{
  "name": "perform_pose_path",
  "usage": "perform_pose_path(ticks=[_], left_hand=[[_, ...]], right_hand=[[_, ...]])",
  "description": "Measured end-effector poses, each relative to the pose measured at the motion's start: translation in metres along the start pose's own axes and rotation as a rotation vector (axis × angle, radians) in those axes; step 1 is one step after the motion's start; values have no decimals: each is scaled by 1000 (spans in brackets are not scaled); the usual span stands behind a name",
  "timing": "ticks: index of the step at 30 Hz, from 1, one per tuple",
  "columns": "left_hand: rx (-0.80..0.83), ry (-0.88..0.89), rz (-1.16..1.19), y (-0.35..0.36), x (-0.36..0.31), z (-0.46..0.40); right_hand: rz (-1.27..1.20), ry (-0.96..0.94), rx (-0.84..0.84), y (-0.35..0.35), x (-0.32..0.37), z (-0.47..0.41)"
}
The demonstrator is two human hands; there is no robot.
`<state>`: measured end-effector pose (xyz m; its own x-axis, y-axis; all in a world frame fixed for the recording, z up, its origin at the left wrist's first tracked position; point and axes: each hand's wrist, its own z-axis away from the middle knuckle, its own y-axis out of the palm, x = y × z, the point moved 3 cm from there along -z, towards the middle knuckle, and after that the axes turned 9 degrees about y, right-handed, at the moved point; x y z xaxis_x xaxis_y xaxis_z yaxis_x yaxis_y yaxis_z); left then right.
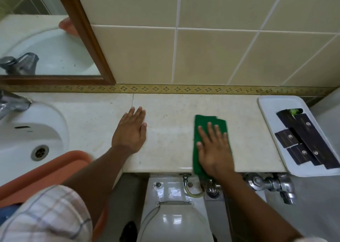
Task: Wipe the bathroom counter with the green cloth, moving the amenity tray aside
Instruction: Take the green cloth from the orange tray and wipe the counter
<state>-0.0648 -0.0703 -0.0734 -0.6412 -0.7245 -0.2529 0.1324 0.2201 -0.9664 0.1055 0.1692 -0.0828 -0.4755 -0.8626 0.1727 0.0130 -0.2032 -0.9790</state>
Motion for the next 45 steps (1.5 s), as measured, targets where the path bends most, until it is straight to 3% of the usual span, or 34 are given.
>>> perform_pose_path(ticks=[3,7,12,19,21,24,25,28,31,35,41,45], left_hand=[[-3,-3,0,1,1,0],[-9,-2,10,4,3,-1],[-6,-11,-13,5,4,-3],[-43,26,-33,4,1,-1],[-82,15,-31,-4,0,-2],[-115,-84,135,-23,-2,-35],[-47,-112,210,-29,-5,-53],[261,-155,267,-37,-24,-97],[420,-235,322,-35,-38,-110],[412,-177,333,-35,-41,-105],[401,-248,191,-86,29,-91],[279,-404,113,-108,89,-73]], right_hand=[[35,85,-5,-13,-36,-44],[73,131,-32,-23,-30,-114],[109,168,-36,-25,-2,-113],[2,-219,73,4,148,-40],[-166,-151,88,-10,142,-39],[-407,188,-73,-32,100,-21],[-409,283,-52,-33,90,-11],[-537,431,226,-23,85,5],[-618,446,324,-23,97,5],[-487,422,291,-27,113,6],[-1033,489,439,-16,193,2],[-1163,514,548,-4,244,-5]])
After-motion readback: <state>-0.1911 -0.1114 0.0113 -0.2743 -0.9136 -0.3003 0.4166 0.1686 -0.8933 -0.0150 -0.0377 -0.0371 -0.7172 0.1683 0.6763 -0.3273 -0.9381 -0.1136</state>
